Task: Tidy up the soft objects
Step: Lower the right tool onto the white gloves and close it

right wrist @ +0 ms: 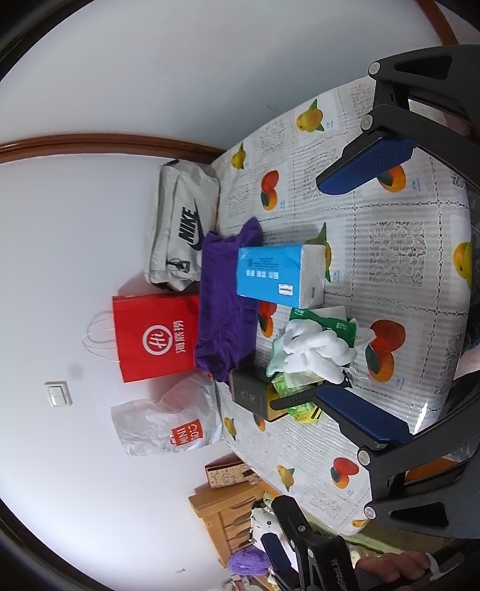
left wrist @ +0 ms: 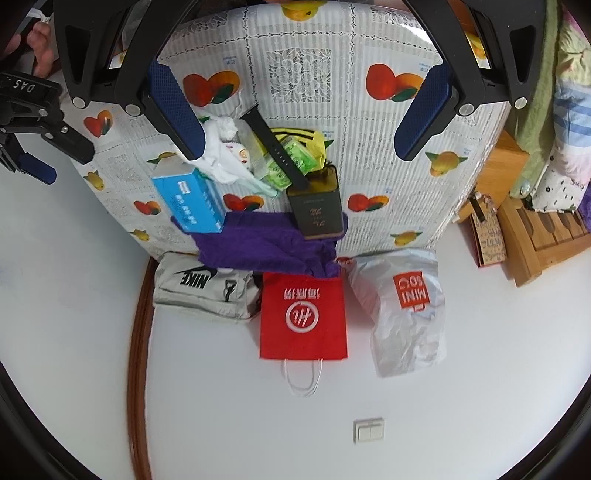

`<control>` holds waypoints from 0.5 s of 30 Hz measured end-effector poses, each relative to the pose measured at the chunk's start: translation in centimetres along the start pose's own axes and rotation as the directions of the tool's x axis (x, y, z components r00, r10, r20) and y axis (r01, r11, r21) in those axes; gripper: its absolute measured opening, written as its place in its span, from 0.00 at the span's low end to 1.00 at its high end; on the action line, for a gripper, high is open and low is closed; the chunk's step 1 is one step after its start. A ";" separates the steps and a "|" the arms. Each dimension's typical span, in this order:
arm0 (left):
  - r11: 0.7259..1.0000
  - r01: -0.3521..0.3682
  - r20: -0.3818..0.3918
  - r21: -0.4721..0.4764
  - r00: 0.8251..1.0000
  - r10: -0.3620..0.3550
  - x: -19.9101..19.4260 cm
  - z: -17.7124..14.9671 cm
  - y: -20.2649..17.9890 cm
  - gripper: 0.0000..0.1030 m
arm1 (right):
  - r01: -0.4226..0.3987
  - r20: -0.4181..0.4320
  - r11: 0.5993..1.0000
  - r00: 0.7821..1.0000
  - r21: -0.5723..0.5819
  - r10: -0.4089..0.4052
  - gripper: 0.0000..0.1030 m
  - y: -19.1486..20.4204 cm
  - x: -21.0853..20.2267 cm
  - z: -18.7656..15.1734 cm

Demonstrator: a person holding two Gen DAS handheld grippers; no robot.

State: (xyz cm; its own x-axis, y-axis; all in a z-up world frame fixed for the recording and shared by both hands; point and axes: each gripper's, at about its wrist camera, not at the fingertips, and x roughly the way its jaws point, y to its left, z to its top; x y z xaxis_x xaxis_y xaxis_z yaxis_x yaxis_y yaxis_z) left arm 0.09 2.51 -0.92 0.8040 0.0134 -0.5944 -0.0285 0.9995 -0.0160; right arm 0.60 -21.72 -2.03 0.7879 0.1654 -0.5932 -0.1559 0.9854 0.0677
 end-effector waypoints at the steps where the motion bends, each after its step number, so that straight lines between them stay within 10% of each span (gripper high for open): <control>1: 1.000 0.006 -0.011 0.000 1.000 -0.006 0.6 0.0 0.1 1.00 | -0.014 -0.008 1.000 1.000 0.004 0.014 1.00 -0.2 0.4 0.0; 15: 0.999 -0.032 -0.160 -0.036 0.987 0.025 8.9 -2.4 2.4 0.99 | -0.153 -0.113 0.988 0.982 -0.007 0.151 1.00 1.1 7.6 -0.6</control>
State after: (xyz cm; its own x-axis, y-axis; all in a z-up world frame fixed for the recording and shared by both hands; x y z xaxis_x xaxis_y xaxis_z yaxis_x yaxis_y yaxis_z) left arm 5.76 5.00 -8.23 0.6977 0.0338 -0.7156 -0.0755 0.9968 -0.0266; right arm 6.10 -19.42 -6.98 0.6830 0.3068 -0.6629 -0.2784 0.9484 0.1521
